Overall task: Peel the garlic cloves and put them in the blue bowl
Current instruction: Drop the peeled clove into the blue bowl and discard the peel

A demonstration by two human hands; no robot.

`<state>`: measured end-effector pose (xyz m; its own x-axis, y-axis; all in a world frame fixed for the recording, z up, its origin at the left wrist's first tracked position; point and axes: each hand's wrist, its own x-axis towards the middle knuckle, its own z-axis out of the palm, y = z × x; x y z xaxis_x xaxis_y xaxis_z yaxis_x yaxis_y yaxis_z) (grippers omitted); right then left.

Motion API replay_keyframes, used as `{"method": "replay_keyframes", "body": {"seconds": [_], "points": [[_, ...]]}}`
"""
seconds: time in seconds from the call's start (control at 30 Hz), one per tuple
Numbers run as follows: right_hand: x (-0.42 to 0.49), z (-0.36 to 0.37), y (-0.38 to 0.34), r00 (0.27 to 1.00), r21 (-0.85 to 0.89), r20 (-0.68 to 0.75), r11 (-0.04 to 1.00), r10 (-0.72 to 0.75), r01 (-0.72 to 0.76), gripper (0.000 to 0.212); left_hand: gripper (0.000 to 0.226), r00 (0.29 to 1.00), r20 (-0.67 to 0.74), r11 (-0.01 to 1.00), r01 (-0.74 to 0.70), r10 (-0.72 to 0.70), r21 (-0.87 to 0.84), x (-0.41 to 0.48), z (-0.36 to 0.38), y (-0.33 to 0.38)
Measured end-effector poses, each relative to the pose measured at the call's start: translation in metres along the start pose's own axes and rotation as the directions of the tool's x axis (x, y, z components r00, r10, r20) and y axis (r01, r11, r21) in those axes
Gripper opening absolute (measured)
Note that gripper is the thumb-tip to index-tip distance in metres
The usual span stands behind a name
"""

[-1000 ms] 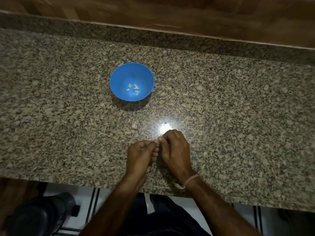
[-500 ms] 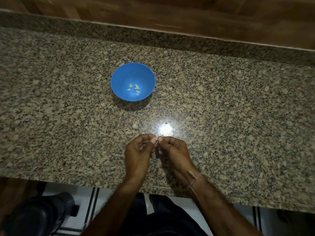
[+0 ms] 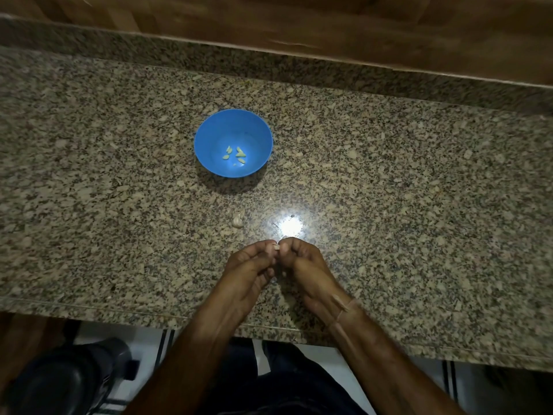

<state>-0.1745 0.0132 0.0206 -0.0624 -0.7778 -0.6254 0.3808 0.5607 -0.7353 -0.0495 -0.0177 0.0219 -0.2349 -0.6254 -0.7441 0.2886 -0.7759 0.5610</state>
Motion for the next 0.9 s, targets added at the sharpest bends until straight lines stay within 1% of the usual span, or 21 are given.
{"method": "replay_keyframes", "body": {"seconds": [0.2, 0.27, 0.3, 0.33, 0.4, 0.43, 0.53, 0.63, 0.73, 0.83, 0.9], "points": [[0.005, 0.001, 0.002, 0.999, 0.048, 0.014, 0.997, 0.052, -0.053, 0.026, 0.011, 0.998, -0.003, 0.998, 0.06, -0.06, 0.035, -0.001, 0.001, 0.004], [0.003, 0.004, 0.001, 0.999, 0.055, 0.006, 0.998, 0.034, -0.034, 0.023, 0.013, 0.996, -0.015, 0.995, 0.093, -0.092, 0.026, 0.0, 0.002, 0.005], [0.004, 0.003, 0.002, 1.0, 0.013, -0.008, 1.0, -0.004, 0.004, 0.021, 0.014, 0.993, -0.021, 0.993, 0.114, -0.114, 0.021, 0.0, 0.002, 0.005], [0.006, 0.001, 0.003, 0.997, -0.079, -0.031, 0.995, -0.064, 0.062, 0.02, 0.014, 0.991, -0.026, 0.991, 0.131, -0.131, 0.018, 0.001, 0.002, 0.005], [0.012, -0.005, 0.007, 0.977, -0.325, -0.043, 0.928, -0.209, 0.184, 0.021, 0.013, 0.989, -0.035, 0.989, 0.144, -0.142, 0.031, 0.004, 0.001, 0.004], [0.015, -0.006, 0.008, 0.967, -0.402, -0.045, 0.891, -0.249, 0.211, 0.02, 0.014, 0.989, -0.04, 0.989, 0.141, -0.14, 0.041, 0.005, 0.001, 0.003], [0.018, -0.004, 0.011, 0.946, -0.468, -0.09, 0.852, -0.311, 0.236, 0.019, 0.02, 0.99, -0.068, 0.991, 0.126, -0.123, 0.044, 0.007, 0.002, 0.001], [0.019, -0.002, 0.015, 0.914, -0.531, -0.106, 0.8, -0.392, 0.281, 0.019, 0.021, 0.988, -0.135, 0.995, 0.08, -0.071, 0.06, 0.012, 0.002, 0.0], [0.023, -0.007, 0.024, 0.894, -0.577, -0.121, 0.763, -0.431, 0.29, 0.02, 0.024, 0.984, -0.177, 0.993, 0.008, 0.014, 0.122, 0.016, -0.002, -0.002], [0.022, -0.01, 0.025, 0.861, -0.562, -0.111, 0.746, -0.496, 0.357, 0.014, 0.03, 0.968, -0.152, 0.945, -0.148, 0.199, 0.293, 0.018, -0.004, -0.006], [0.021, -0.011, 0.019, 0.876, -0.471, -0.081, 0.793, -0.475, 0.386, 0.012, 0.03, 0.942, -0.135, 0.89, -0.234, 0.307, 0.39, 0.021, -0.005, -0.008]]}}
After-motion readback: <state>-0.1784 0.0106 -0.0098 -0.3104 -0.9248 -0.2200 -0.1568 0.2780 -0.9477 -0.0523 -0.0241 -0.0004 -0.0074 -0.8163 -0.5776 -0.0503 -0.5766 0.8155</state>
